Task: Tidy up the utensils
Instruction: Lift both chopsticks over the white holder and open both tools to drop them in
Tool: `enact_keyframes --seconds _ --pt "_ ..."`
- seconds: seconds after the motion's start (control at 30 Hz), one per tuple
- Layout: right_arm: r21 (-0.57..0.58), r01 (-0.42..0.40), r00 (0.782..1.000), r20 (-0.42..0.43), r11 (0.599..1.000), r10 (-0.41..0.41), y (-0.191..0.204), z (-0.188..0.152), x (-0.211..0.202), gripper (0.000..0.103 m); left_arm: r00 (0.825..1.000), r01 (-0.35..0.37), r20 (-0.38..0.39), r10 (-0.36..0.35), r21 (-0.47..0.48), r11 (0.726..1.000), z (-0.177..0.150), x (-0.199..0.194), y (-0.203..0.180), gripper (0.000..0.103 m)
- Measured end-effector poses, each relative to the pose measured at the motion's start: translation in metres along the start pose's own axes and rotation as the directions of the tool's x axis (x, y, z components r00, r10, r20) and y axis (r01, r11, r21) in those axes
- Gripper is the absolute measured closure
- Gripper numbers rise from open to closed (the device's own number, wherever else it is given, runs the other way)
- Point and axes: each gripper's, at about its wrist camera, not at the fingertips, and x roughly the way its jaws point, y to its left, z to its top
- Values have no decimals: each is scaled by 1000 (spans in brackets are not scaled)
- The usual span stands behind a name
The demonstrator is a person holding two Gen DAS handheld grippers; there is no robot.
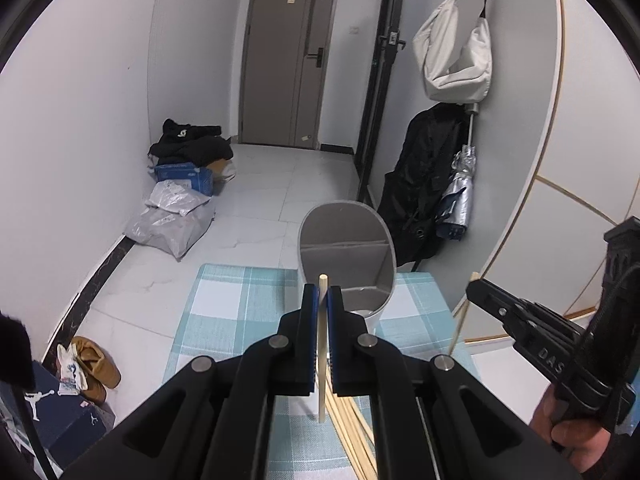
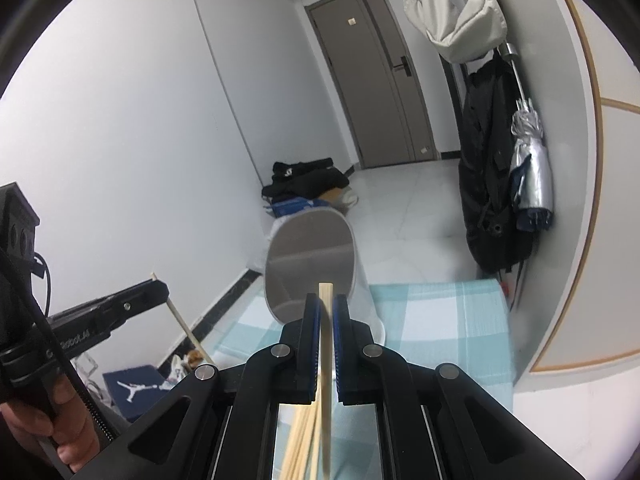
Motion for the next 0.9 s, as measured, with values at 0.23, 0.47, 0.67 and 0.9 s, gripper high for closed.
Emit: enact_keyframes --seconds 0.23,0.47,0.67,0.9 --pt "6 -24 998 55 1000 24 4 34 -13 98 996 88 11 -88 -41 995 40 -12 1 102" --pt "-43 -53 989 134 998 58 15 94 -16 98 987 153 64 -150 -38 988 95 -13 -7 102" --pt "-122 -68 978 187 990 91 26 145 0 97 984 158 91 -155 -30 987 130 4 -4 102" --pt "-153 -95 968 217 984 127 24 180 44 98 986 138 100 -137 -6 990 150 33 10 102"
